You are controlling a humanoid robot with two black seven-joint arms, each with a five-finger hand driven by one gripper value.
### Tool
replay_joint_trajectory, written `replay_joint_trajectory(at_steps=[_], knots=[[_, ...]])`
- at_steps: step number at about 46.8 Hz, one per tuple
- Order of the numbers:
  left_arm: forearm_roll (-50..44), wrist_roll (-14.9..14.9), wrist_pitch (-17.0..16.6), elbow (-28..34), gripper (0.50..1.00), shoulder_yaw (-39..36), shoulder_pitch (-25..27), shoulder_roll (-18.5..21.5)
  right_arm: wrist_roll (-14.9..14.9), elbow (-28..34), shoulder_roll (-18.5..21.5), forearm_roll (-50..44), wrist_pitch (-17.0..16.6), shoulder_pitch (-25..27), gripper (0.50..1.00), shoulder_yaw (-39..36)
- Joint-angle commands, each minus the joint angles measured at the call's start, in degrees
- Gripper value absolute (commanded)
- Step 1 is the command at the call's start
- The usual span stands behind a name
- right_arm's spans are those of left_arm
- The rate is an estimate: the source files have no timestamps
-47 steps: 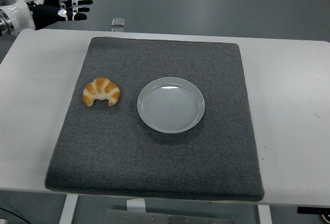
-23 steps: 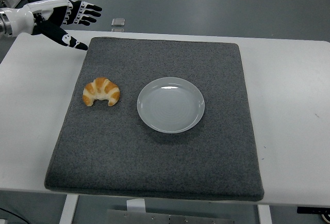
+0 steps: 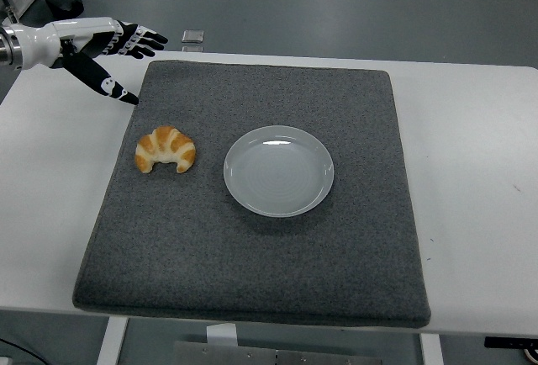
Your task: Place the bread on the plate
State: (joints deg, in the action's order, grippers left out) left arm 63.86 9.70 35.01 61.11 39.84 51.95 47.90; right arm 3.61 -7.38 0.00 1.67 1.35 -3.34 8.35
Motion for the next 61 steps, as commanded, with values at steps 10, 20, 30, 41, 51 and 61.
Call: replay_joint_trajectory(at_steps=[10,20,30,41,51,61], knots=[[15.1,3.5,0.0,4.4,0.994,-0.3,-0.6,1.1,0.0,0.0,0.0,0.0,0.0,0.0,0.932,0.0],[23.9,6.9,-14.8,11.2,0.994,-1.7,-7.8,1.9,0.0,0.0,0.0,0.0,0.0,0.0,0.932,0.0],[24.7,6.7,-23.8,12.1,0.996,-6.8,-8.9,1.8,0.0,0.0,0.0,0.0,0.0,0.0,0.932,0.0],[24.8,6.3,-25.6,11.9,0.994,-8.2,-9.1,0.0,0.0,0.0,0.0,0.0,0.0,0.0,0.932,0.0],[25.0,6.1,-25.8,10.8,0.994,-9.3,-9.3,-2.1,0.0,0.0,0.0,0.0,0.0,0.0,0.932,0.0],[25.2,6.2,-25.8,9.4,0.994,-9.3,-9.3,-3.5,0.0,0.0,0.0,0.0,0.1,0.0,0.932,0.0]])
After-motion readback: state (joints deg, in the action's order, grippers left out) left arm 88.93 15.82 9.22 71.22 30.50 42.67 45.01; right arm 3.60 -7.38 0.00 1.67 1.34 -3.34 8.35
